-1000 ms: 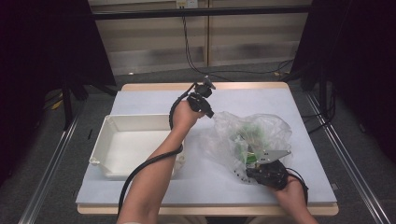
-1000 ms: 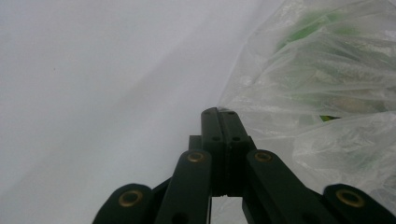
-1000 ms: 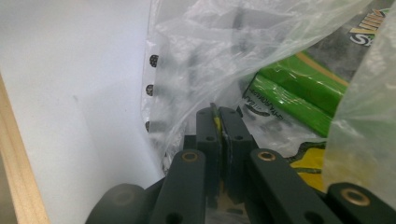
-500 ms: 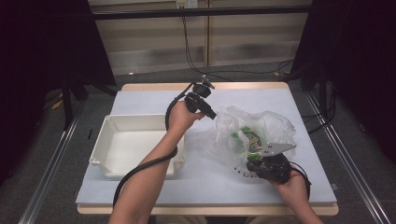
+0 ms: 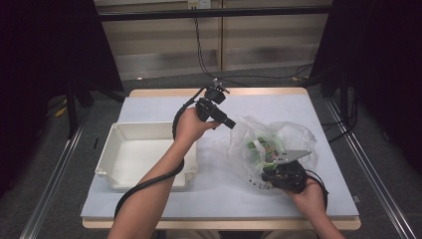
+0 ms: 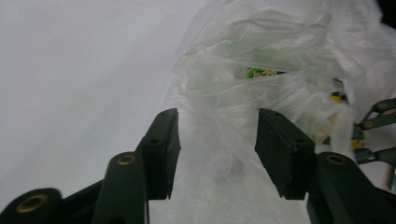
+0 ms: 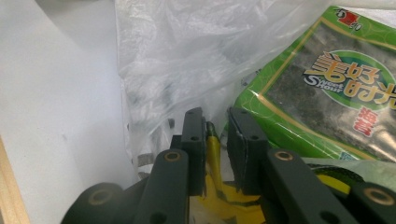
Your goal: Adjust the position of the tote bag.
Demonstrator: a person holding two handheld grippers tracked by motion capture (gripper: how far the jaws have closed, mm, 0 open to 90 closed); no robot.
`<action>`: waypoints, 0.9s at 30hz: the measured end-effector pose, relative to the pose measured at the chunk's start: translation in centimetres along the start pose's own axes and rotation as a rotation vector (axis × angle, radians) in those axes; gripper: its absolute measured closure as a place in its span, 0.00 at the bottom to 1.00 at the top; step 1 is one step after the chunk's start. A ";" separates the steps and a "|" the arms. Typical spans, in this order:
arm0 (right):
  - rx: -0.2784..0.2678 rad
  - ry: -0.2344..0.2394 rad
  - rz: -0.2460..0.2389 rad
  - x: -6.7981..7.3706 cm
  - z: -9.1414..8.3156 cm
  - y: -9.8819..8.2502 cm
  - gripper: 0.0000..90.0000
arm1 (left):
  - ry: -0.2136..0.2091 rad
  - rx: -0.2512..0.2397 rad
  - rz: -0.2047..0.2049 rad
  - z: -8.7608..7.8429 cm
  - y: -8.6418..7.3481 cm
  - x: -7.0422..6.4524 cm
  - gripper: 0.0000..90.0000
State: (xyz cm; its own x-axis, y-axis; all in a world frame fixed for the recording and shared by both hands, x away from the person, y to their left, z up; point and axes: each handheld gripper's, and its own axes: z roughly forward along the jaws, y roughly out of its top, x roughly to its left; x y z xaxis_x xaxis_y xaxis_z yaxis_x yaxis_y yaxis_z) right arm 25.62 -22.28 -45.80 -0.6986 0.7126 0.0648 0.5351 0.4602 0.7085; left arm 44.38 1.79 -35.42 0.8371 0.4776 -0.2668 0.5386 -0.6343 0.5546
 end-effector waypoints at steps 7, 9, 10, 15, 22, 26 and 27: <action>0.000 0.007 0.009 -0.2 0.3 0.2 0.86 | -0.040 0.002 0.049 -0.5 0.3 -2.1 0.43; -0.002 0.005 0.013 -0.1 0.4 0.3 0.86 | -0.054 0.009 0.071 -0.4 0.5 -2.8 0.42; -0.002 0.005 0.013 -0.1 0.4 0.3 0.86 | -0.054 0.009 0.071 -0.4 0.5 -2.8 0.41; -0.006 0.020 0.006 0.0 0.8 0.4 0.86 | -0.063 0.027 0.129 0.2 0.9 -4.6 0.37; -0.015 0.015 0.015 0.0 0.8 0.7 0.86 | -0.064 0.069 0.166 2.0 0.8 -5.7 0.37; -0.021 0.016 0.018 0.1 0.8 0.7 0.86 | -0.067 0.086 0.177 2.7 0.8 -6.0 0.37; -0.024 0.018 0.019 0.0 0.8 0.7 0.86 | -0.072 0.096 0.188 3.0 0.7 -6.3 0.38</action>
State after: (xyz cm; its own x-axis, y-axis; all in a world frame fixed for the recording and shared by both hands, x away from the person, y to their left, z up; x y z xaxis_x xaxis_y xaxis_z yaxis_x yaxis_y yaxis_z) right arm 26.37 -21.48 -45.84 -0.6969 0.7114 0.0911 0.5371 0.4334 0.7236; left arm 39.80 -3.51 -35.74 0.9264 0.3030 -0.2237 0.3764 -0.7646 0.5231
